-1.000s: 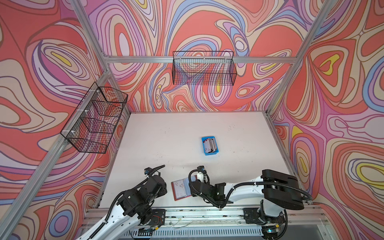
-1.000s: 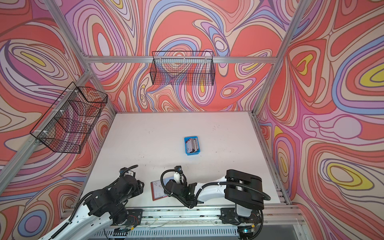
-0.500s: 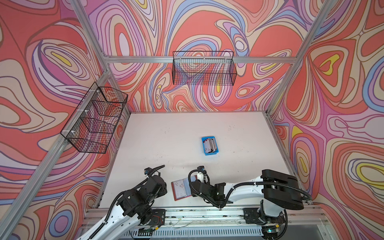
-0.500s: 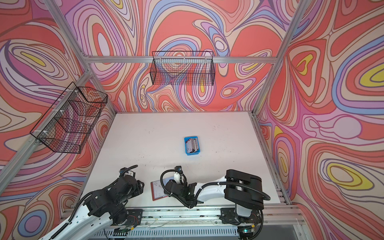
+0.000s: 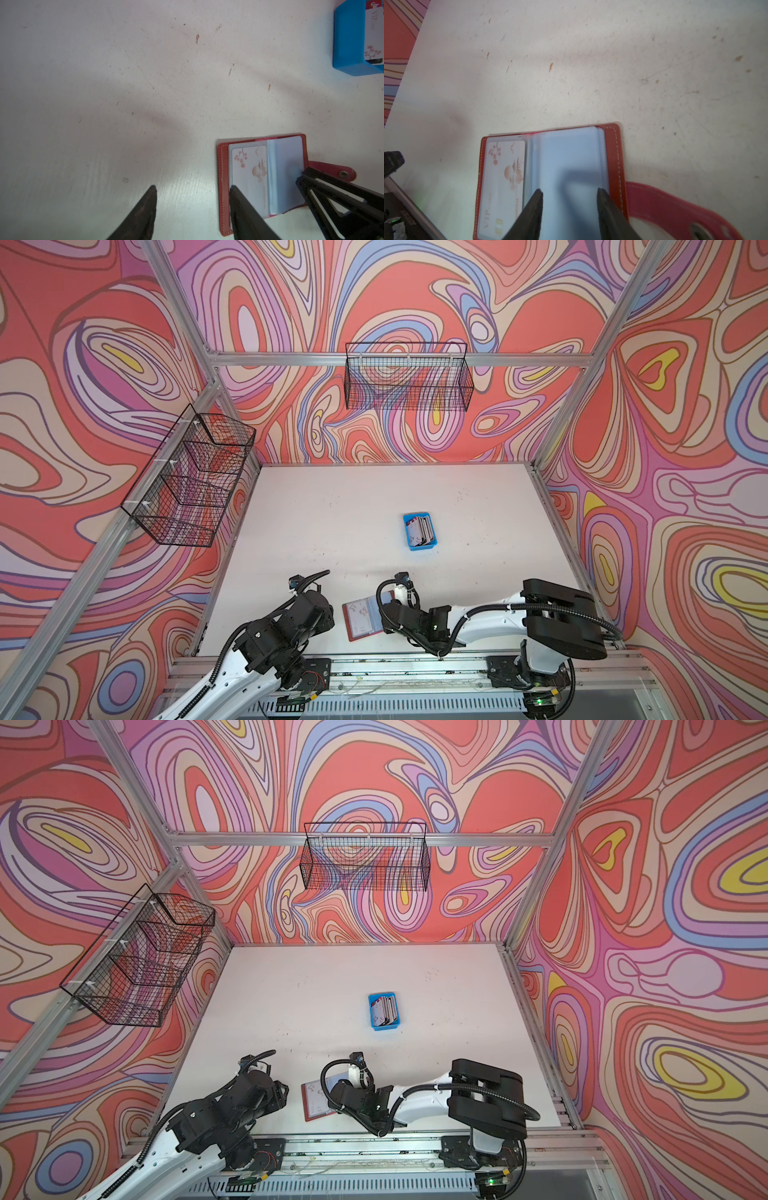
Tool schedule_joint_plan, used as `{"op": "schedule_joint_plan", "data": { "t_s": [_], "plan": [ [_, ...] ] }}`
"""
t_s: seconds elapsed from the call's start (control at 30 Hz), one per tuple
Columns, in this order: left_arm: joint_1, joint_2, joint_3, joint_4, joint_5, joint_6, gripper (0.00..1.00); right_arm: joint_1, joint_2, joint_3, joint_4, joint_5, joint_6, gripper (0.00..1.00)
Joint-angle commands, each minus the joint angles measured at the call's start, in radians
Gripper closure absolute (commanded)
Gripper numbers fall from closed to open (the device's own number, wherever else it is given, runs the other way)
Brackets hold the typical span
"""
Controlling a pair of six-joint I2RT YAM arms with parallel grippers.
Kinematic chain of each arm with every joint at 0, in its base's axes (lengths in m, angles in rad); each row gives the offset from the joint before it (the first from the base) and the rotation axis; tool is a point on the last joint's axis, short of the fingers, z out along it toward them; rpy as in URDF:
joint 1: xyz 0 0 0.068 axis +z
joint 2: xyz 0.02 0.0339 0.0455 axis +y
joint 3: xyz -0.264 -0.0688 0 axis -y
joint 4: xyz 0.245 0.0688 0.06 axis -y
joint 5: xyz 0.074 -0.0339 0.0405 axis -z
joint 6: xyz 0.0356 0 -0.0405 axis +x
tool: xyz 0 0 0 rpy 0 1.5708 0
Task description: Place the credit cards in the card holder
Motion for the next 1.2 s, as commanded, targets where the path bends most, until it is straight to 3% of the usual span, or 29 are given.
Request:
{"op": "schedule_joint_plan", "data": {
  "t_s": [0.0,0.63,0.83,1.17],
  "plan": [
    [-0.004,-0.009,-0.013,0.001,-0.005,0.008,0.42,0.003,0.011,-0.007,-0.017,0.019,0.018,0.55],
    [-0.003,-0.007,-0.016,0.005,0.0,0.007,0.42,0.004,0.044,0.004,-0.003,-0.007,0.016,0.56],
    [-0.004,0.0,-0.046,0.075,0.086,0.014,0.41,0.003,0.087,0.019,0.025,-0.035,0.013,0.57],
    [-0.004,0.036,-0.056,0.115,0.116,0.008,0.41,0.004,0.129,0.059,0.091,-0.101,-0.002,0.57]
  ]
}}
